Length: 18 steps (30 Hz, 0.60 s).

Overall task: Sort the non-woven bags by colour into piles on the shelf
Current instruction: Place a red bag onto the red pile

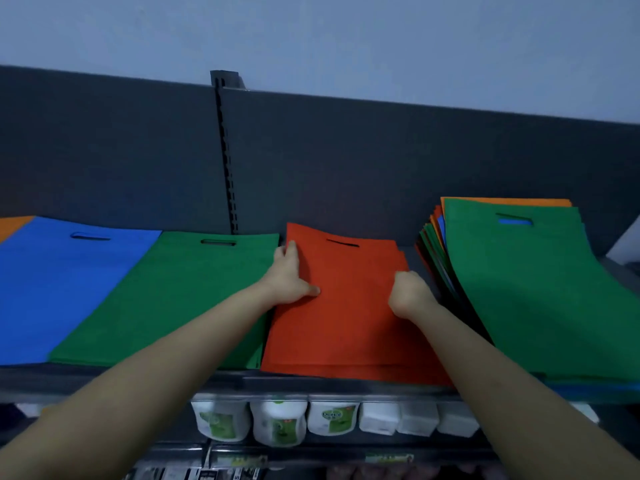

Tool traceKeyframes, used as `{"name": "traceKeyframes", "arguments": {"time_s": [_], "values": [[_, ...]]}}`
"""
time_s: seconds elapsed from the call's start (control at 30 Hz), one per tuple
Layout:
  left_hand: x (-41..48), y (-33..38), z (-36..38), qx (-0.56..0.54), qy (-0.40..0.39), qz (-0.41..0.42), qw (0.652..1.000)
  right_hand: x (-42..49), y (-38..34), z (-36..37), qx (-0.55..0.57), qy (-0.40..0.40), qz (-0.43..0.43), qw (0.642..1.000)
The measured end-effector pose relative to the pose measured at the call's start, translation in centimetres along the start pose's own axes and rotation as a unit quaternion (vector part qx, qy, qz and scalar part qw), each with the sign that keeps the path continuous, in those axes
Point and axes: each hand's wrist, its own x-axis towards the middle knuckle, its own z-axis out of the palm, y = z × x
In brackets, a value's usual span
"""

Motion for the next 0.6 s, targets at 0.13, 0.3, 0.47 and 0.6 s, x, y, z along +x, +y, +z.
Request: {"name": "traceKeyframes", "arguments": {"time_s": [0.13, 0.3, 0.47, 0.6], "values": [[0.2, -0.1, 1.2, 0.110, 0.025, -0.002, 0.994, 0.6, 0.4, 0.6, 0.014, -0.021, -0.016, 1.000], [0.0, 0.1, 1.5, 0.271, 0.031, 0.001, 0.962, 0.1, 1.1, 1.2, -0.005, -0.080, -0.031, 0.996], [-0.8, 1.6, 1.4, 0.305, 0.060, 0.041, 0.949, -0.4, 1.3, 0.4, 0.006, -0.062, -0.052, 0.997], [-1.6, 5.1, 1.0, 0.328, 0.101, 0.075, 0.936, -1.0, 0.5, -2.2, 0.012, 0.007, -0.106, 0.994]]}}
